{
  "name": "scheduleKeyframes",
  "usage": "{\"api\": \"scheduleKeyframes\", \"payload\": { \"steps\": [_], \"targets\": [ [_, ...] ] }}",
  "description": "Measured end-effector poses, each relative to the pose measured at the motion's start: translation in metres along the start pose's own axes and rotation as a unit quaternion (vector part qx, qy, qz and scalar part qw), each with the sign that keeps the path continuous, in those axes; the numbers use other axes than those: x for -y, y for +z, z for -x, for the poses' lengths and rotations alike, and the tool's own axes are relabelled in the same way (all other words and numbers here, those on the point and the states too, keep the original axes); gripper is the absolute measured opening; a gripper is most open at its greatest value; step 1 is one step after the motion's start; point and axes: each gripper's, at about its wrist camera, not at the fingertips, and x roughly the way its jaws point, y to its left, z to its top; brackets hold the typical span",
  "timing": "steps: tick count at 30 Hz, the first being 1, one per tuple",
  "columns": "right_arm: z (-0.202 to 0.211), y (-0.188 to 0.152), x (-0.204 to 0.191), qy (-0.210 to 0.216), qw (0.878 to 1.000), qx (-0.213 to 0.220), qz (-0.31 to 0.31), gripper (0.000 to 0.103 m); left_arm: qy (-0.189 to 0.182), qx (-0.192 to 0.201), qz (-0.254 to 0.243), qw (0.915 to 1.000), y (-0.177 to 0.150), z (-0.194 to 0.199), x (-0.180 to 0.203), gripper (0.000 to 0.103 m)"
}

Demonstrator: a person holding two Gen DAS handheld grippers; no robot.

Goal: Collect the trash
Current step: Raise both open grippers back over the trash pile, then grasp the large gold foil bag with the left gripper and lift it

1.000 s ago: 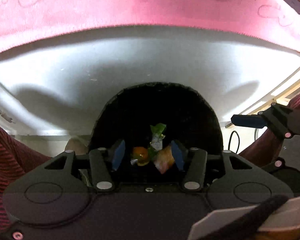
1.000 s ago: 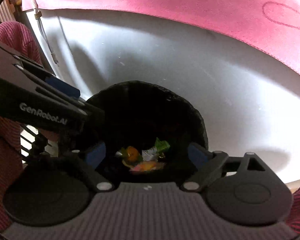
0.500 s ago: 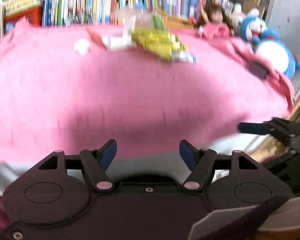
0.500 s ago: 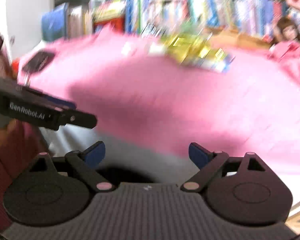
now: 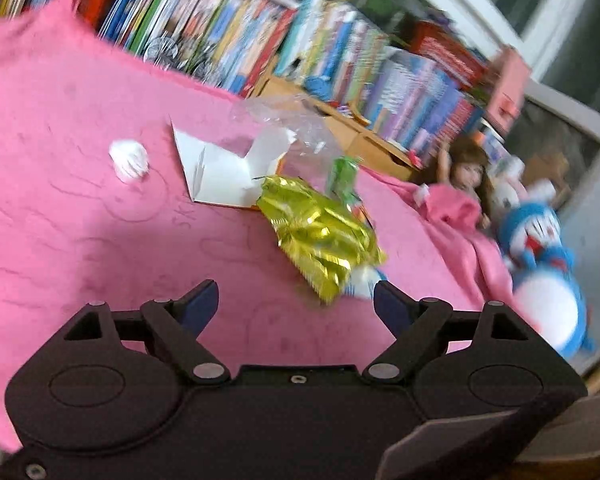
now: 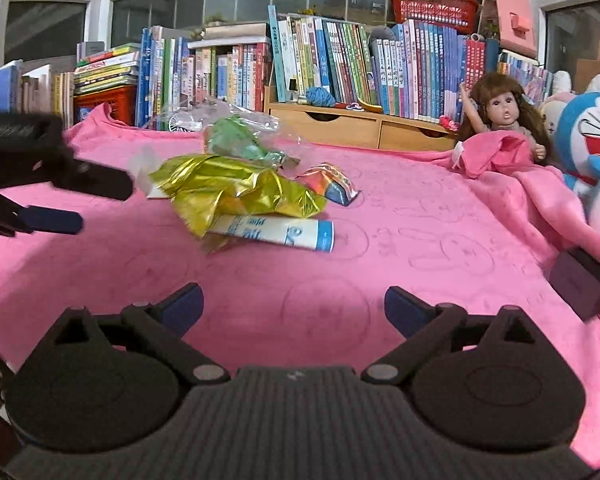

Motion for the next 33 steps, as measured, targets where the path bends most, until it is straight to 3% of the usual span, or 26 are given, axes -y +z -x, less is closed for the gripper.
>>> {"api": "scheduleKeyframes", "payload": {
  "steps": [3,6,11,12,14,15,17,26,33],
  "targets": [
    [-0.016,0.008,0.004,0.022,1.0,-0.003,-0.005,0.103,-0.003,0.005,0.035,0.9994,0.015,-0.035,-0.004,0.087],
    [-0.033,0.016,0.005,0.029,1.0,-0.003,0.006,0.103,0.043,0.005,0.061,0.9972,0.024,-0.067,-0.005,0.088],
    [-0.06,0.026,0.006,0.046,0.999,-0.015,0.013,0.103,0.035,-0.006,0.095,0.9948,0.033,-0.109,-0.009,0.087],
    [-0.063,0.026,0.006,0.049,0.999,-0.017,0.011,0.103,0.033,-0.002,0.093,0.9951,0.034,-0.114,-0.007,0.084],
    [-0.069,0.028,0.006,0.054,0.998,-0.023,0.007,0.103,0.015,-0.013,0.088,0.9959,0.036,-0.119,-0.003,0.056],
    [-0.072,0.029,0.006,0.057,0.998,-0.027,0.006,0.103,0.006,-0.025,0.09,0.9956,0.036,-0.121,-0.002,0.035],
    [-0.077,0.03,0.005,0.06,0.998,-0.034,0.008,0.103,-0.01,-0.04,0.087,0.9953,0.036,-0.124,-0.001,0.027],
    [-0.083,0.035,0.0,0.061,0.997,-0.038,0.004,0.103,-0.035,-0.018,0.054,0.9978,0.046,-0.08,0.015,0.017],
    [-0.093,0.046,-0.012,0.064,0.997,-0.04,0.017,0.103,-0.031,0.05,0.016,0.9981,0.049,-0.018,0.009,0.016]
  ]
}}
